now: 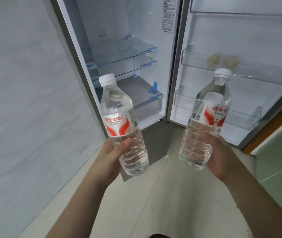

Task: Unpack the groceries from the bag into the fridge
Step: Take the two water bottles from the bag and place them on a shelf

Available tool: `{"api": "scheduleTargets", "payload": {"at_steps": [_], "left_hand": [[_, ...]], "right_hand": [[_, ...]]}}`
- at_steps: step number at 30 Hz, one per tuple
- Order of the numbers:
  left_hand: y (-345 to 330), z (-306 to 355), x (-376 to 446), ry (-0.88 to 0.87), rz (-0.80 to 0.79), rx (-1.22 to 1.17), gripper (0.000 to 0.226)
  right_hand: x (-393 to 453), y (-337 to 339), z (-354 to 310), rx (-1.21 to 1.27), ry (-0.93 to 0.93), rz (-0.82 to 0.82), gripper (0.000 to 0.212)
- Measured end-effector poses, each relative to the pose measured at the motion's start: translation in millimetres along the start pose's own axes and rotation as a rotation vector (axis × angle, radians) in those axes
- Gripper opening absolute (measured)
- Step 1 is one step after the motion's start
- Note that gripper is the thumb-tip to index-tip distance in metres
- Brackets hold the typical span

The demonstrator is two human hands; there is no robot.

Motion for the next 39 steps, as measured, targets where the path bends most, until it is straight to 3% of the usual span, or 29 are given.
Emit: {"api": "scheduleTargets", "payload": {"at_steps": [1, 4, 8, 15, 20, 31, 39], "left_hand": [[0.5, 1.2, 8.7, -0.006, 0.02, 0.01, 0.078], [-0.1, 3.9, 36.5, -0.014, 0.061, 0.025, 0.086], [-5.0, 6.6, 75.5, -0.008, 0.137, 0.004, 0.093], [-29.4, 18.8, 139.3, -0.035, 0.282, -0.04, 0.088], [-35.2, 28.9, 169.1, -0.117, 0.425, 0.091, 0.08], [0.5, 57.8, 201.6, -0.18, 0.595, 0.208, 0.087], [60.5, 91.9, 255.8, -0.234, 0.583, 0.261, 0.06]], "right_hand": [[9.6, 2.6, -0.9, -0.019, 0.017, -0.002, 0.045], [38.3, 13.0, -3.4, -0.093, 0.034, -0.019, 0.065], [80.1, 33.4, -2.0, -0.152, 0.03, -0.01, 0.075], [159.1, 68.9, -26.6, -0.293, 0.056, -0.094, 0.086], [212.9, 79.9, -35.0, -0.348, 0.066, -0.192, 0.069], [307.2, 40.2, -25.2, -0.394, 0.127, -0.307, 0.066], [378.2, -14.3, -17.1, -0.334, 0.23, -0.281, 0.051]]}}
Point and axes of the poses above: each hand's wrist, its own x-axis towards the middle knuckle, its own y-axis out of the back of the hand, z = x × y, the point moved 1 cm from there along x, towards the middle knuckle, and after that the axes turned 7 degrees about y, right-handed, at the moved point
